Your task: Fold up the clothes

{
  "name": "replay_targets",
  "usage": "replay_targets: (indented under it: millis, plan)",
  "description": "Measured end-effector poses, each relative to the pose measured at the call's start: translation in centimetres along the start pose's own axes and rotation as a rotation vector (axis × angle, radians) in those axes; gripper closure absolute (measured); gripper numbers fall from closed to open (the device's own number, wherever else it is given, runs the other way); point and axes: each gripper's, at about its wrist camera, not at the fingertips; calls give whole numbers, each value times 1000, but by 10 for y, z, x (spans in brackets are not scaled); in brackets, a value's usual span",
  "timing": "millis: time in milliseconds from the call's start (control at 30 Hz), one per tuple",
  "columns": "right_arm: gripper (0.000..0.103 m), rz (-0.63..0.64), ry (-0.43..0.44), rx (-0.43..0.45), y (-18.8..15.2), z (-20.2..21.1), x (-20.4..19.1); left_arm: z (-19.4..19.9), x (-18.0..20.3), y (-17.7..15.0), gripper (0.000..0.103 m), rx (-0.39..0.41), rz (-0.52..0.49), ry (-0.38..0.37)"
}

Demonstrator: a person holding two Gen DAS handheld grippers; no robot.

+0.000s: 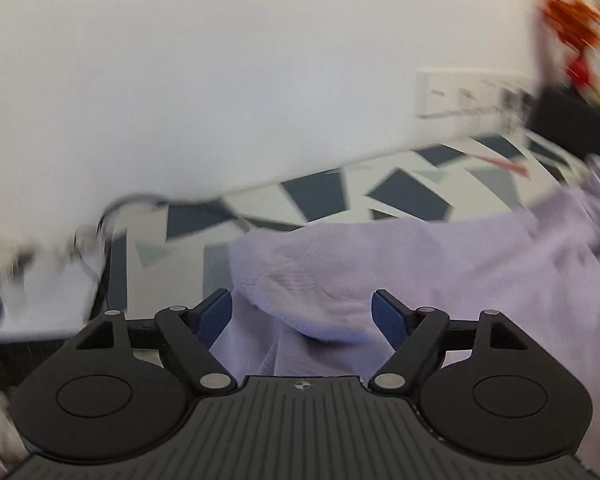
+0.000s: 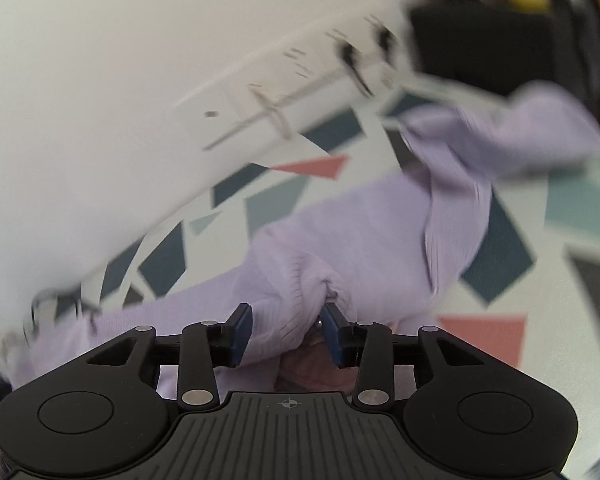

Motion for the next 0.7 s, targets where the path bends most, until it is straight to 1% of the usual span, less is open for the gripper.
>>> replay_targets:
  millis: [67,133,167,233,300,367,433,500,600,633,667,700]
  plan:
    - [65,170,33,-26,-3,12,-20,18,14,-7,24,46,-137,-58]
    - [56,366,87,-89,-12,18,-43,34,31,-20,23,74,-291,-121]
    - [50,449,100,-127,-19,18,-52,40,39,-30,21,88,-369,-135]
    - [50,587,112,-199,-36,17,-63,51,56,-49,20,117,-521,-154]
    - [50,681,109,-262,-53,13,-69,52,65,-65,20,138,-625,-135]
    - [50,745,91,-297,-69,9,-71,49,70,-73,21,162,-673,-104]
    - [50,791,83,-310,-81,7,-73,45,74,-77,21,190,-700,-76]
    - [49,843,75,-309,-92,5,-74,40,79,-77,21,227,-714,-70]
    - [49,955,44,-301,-107,0,-75,34,88,-81,25,317,-807,-71]
    - [49,997,31,-296,-112,-2,-74,32,90,-83,29,347,-843,-64]
    - [49,1038,20,-291,-116,-4,-74,31,92,-85,30,375,-873,-59]
    - [49,1077,11,-284,-119,-6,-75,29,93,-86,31,395,-888,-54]
Point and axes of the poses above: each gripper's, at about its wrist camera, not at the fingertips, and z roughly against the way its jaws point, x to its right, y to its top, and after that the axes turned 15 degrees about y, right-handed
